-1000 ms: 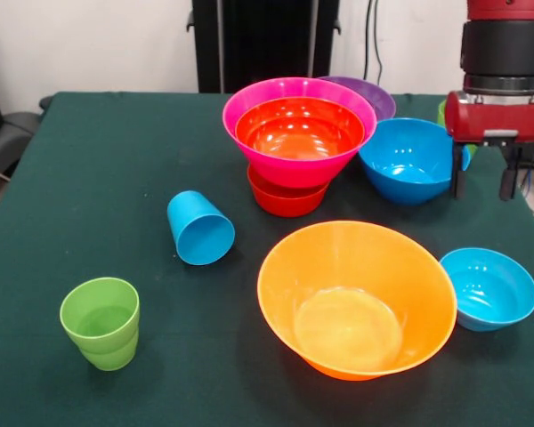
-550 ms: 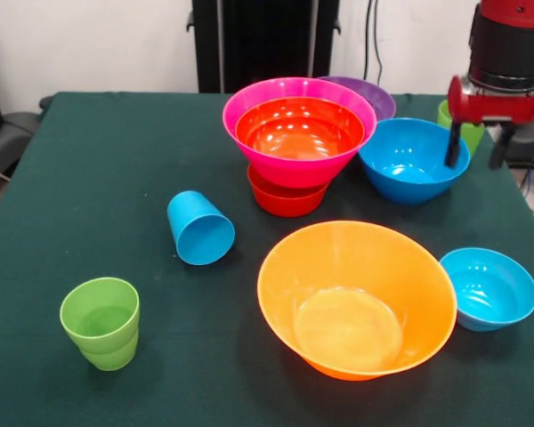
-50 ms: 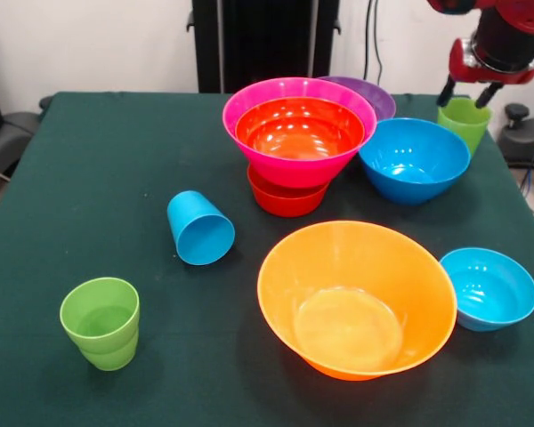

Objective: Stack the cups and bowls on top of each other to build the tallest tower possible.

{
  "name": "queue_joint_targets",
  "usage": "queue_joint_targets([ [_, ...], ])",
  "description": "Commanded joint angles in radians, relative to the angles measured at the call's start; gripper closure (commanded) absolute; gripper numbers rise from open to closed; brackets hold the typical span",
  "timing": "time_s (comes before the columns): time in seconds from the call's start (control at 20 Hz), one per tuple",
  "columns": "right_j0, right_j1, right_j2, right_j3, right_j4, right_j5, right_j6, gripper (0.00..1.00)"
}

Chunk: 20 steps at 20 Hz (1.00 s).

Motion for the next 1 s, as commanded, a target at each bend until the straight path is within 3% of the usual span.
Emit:
queue_joint_targets([
  [0.05, -0.027, 0.043, 0.115, 0.052, -0.083, -0.225, -0.085, 0.00],
  [0.2, -0.031, 0.036, 0.118, 0.108, -0.113, -0.390, -0.048, 0.00],
  [0.45, -0.057, 0.044, 0.129, 0.150, -0.143, -0.505, -0.046, 0.00],
  [0.7, -0.085, 0.033, 0.129, 0.152, -0.153, -0.474, -0.076, 0.00],
  [1.0, -0.061, 0.015, 0.095, 0.090, -0.173, -0.317, -0.108, 0.00],
])
